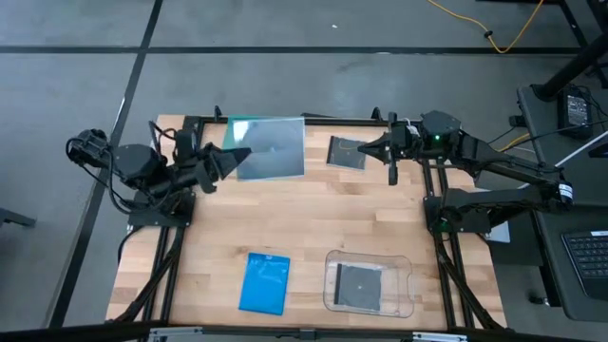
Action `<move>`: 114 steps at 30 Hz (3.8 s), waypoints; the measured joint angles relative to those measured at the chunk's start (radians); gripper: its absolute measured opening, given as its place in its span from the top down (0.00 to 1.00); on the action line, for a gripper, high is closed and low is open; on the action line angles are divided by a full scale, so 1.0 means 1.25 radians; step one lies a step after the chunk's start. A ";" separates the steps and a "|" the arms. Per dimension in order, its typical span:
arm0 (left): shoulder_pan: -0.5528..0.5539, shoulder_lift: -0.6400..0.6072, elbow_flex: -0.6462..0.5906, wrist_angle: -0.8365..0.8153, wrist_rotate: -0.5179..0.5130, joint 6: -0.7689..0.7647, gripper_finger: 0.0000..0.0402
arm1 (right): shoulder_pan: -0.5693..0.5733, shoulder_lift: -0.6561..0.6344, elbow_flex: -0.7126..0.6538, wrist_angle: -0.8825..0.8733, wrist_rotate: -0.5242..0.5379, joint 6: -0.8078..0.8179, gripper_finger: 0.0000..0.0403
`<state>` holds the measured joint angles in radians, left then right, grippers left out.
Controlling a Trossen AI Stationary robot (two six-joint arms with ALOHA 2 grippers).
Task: Pick & place jewel cases by type
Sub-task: Put the bottom black CD case into the transparent bin
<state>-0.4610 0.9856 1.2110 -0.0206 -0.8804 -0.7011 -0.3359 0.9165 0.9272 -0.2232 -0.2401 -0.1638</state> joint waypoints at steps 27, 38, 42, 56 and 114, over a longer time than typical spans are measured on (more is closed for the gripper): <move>0.000 0.139 0.000 -0.046 0.059 0.263 0.95 | 0.023 0.008 0.000 0.038 -0.309 0.398 0.50; 0.021 0.142 0.000 -0.322 0.272 0.034 0.95 | 0.083 0.087 0.026 0.129 -0.248 0.565 0.43; 0.063 0.153 -0.001 -0.375 0.360 0.025 0.95 | 0.113 0.152 0.089 0.044 -0.271 0.565 0.43; 0.186 0.249 -0.001 -0.259 0.564 0.098 0.95 | 0.160 0.423 0.384 -0.312 -0.292 0.363 0.42; 0.257 0.293 0.000 -0.224 0.731 0.089 0.85 | 0.179 0.487 0.433 -0.374 -0.359 0.270 0.94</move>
<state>-0.1394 1.3522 1.2110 -0.3005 0.0333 -0.5903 -0.1122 1.5253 1.4685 -0.6910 -0.6889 0.1732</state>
